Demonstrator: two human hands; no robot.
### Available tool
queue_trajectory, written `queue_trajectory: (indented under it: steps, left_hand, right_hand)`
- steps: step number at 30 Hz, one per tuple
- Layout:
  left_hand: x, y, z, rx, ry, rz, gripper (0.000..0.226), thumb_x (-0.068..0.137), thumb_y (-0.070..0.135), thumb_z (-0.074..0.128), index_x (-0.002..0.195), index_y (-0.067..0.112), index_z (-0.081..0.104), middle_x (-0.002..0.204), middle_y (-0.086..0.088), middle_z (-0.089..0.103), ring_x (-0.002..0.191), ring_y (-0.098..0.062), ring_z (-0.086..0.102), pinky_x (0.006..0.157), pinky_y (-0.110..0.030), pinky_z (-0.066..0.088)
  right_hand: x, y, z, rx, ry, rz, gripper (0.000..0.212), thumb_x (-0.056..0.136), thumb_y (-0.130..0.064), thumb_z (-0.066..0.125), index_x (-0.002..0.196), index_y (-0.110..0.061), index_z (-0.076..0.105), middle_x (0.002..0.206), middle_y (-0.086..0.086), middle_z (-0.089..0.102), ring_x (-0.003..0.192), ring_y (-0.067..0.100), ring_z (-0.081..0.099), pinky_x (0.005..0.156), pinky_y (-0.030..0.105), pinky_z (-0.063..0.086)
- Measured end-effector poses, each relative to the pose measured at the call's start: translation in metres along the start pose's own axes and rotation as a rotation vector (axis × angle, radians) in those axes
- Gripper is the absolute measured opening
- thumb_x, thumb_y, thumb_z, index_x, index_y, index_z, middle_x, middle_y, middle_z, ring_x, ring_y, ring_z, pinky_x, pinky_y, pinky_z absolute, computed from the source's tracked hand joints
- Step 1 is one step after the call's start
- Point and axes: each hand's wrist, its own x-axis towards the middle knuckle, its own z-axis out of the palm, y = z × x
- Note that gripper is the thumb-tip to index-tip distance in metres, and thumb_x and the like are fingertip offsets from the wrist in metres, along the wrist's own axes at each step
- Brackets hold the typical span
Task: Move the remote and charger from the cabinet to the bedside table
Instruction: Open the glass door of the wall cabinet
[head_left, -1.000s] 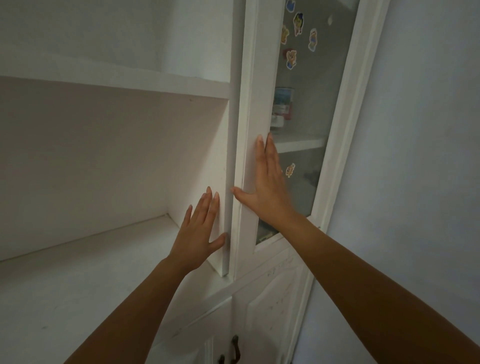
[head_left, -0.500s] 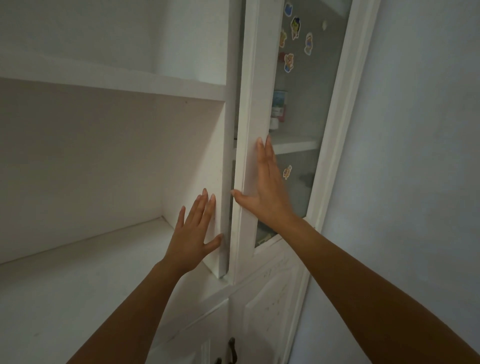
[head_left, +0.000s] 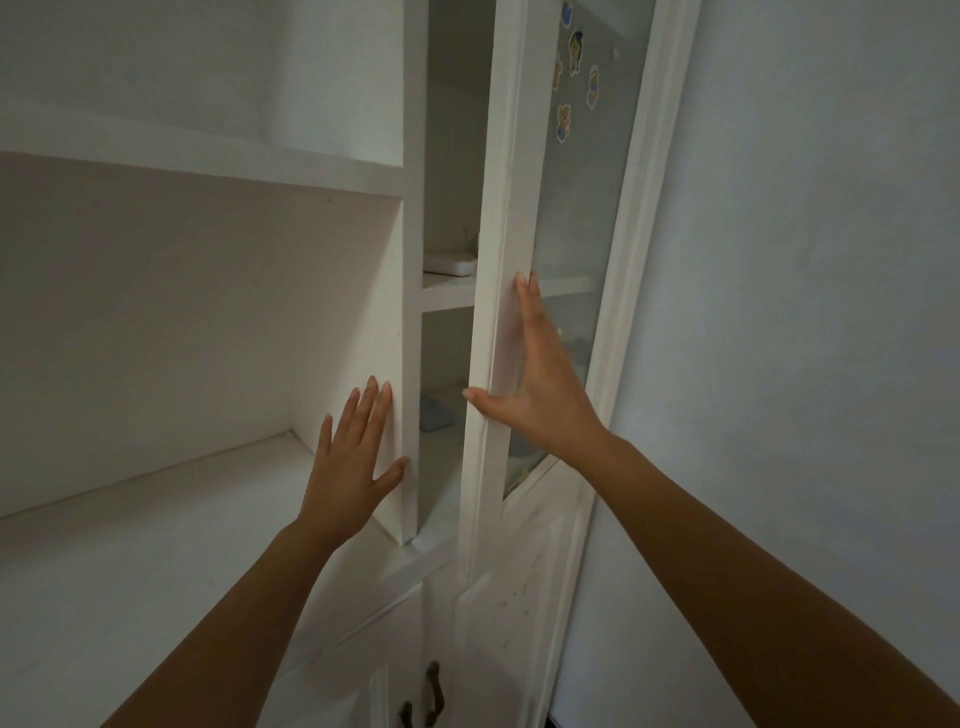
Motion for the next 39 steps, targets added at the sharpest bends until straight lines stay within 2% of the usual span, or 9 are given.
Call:
queue_trajectory:
  steps: [4, 9, 15, 20, 24, 28, 31, 36, 39]
  left_hand:
    - [-0.004, 0.014, -0.003, -0.048, 0.052, -0.039, 0.078, 0.086, 0.042, 0.053, 0.143, 0.02, 0.004, 0.154, -0.004, 0.009, 0.142, -0.022, 0.008, 0.114, -0.052, 0.012]
    - [-0.01, 0.02, 0.004, -0.098, 0.14, -0.074, 0.075, 0.085, 0.018, 0.061, 0.143, 0.016, 0.014, 0.152, -0.006, 0.023, 0.136, -0.026, 0.03, 0.109, -0.045, 0.03]
    - [-0.015, 0.04, 0.015, -0.15, 0.251, -0.161, 0.063, 0.089, 0.012, 0.054, 0.142, 0.01, 0.02, 0.15, -0.01, 0.029, 0.135, -0.027, 0.032, 0.107, -0.038, 0.029]
    - [-0.011, 0.074, 0.021, -0.159, 0.324, -0.21, 0.067, 0.085, 0.008, 0.059, 0.14, 0.001, 0.021, 0.148, -0.022, 0.027, 0.135, -0.035, 0.029, 0.109, -0.042, 0.026]
    - [-0.009, 0.102, 0.028, -0.105, 0.381, -0.09, 0.064, 0.081, 0.007, 0.062, 0.137, 0.008, 0.031, 0.143, -0.028, 0.031, 0.13, -0.04, 0.032, 0.106, -0.046, 0.03]
    - [-0.001, 0.138, 0.042, -0.138, 0.283, -0.004, 0.057, 0.081, 0.015, 0.064, 0.132, 0.011, 0.038, 0.136, -0.024, 0.043, 0.123, -0.04, 0.042, 0.1, -0.05, 0.037]
    - [0.006, 0.162, 0.053, -0.138, 0.156, 0.136, 0.049, 0.084, 0.033, 0.044, 0.131, 0.016, 0.038, 0.13, -0.017, 0.052, 0.122, -0.035, 0.045, 0.099, -0.053, 0.041]
    - [0.016, 0.195, 0.076, -0.204, 0.035, 0.284, 0.062, 0.082, 0.025, 0.056, 0.134, 0.025, 0.022, 0.139, -0.014, 0.046, 0.133, -0.032, 0.034, 0.106, -0.058, 0.031]
    - [0.018, 0.212, 0.085, -0.279, 0.014, 0.306, 0.063, 0.083, 0.032, 0.046, 0.136, 0.027, 0.012, 0.145, -0.01, 0.036, 0.135, -0.024, 0.021, 0.109, -0.053, 0.023]
  right_hand:
    - [-0.009, 0.0, -0.017, 0.001, -0.018, -0.014, 0.105, 0.069, -0.043, 0.074, 0.13, -0.046, -0.012, 0.156, -0.001, -0.007, 0.142, 0.023, 0.009, 0.112, 0.056, 0.022]
    - [-0.023, 0.006, -0.038, -0.133, -0.081, -0.097, 0.089, 0.076, -0.043, 0.067, 0.129, -0.051, -0.005, 0.155, 0.005, -0.011, 0.14, 0.031, 0.015, 0.109, 0.053, 0.029]
    - [-0.038, 0.021, -0.058, -0.144, -0.079, -0.141, 0.068, 0.077, -0.043, 0.065, 0.127, -0.053, 0.02, 0.156, 0.005, -0.005, 0.139, 0.029, 0.02, 0.106, 0.04, 0.03]
    - [-0.048, 0.031, -0.078, -0.14, -0.094, -0.15, 0.067, 0.075, -0.045, 0.065, 0.129, -0.048, 0.025, 0.156, 0.006, -0.003, 0.14, 0.029, 0.02, 0.107, 0.042, 0.029]
    - [-0.059, 0.038, -0.095, -0.141, -0.107, -0.141, 0.067, 0.074, -0.047, 0.063, 0.13, -0.045, 0.026, 0.156, 0.006, -0.001, 0.141, 0.027, 0.017, 0.11, 0.049, 0.029]
    - [-0.067, 0.044, -0.112, -0.148, -0.116, -0.142, 0.066, 0.074, -0.052, 0.06, 0.128, -0.046, 0.024, 0.156, 0.007, 0.002, 0.14, 0.027, 0.019, 0.109, 0.052, 0.03]
    - [-0.073, 0.051, -0.124, -0.153, -0.114, -0.167, 0.066, 0.074, -0.052, 0.059, 0.129, -0.044, 0.025, 0.155, 0.009, 0.005, 0.14, 0.027, 0.02, 0.11, 0.05, 0.029]
    - [-0.082, 0.066, -0.141, -0.184, -0.109, -0.174, 0.067, 0.075, -0.052, 0.06, 0.13, -0.044, 0.024, 0.154, 0.005, 0.009, 0.139, 0.021, 0.018, 0.11, 0.042, 0.023]
    - [-0.089, 0.077, -0.154, -0.171, -0.106, -0.137, 0.066, 0.074, -0.055, 0.057, 0.131, -0.043, 0.025, 0.154, 0.004, 0.013, 0.138, 0.013, 0.015, 0.11, 0.036, 0.019]
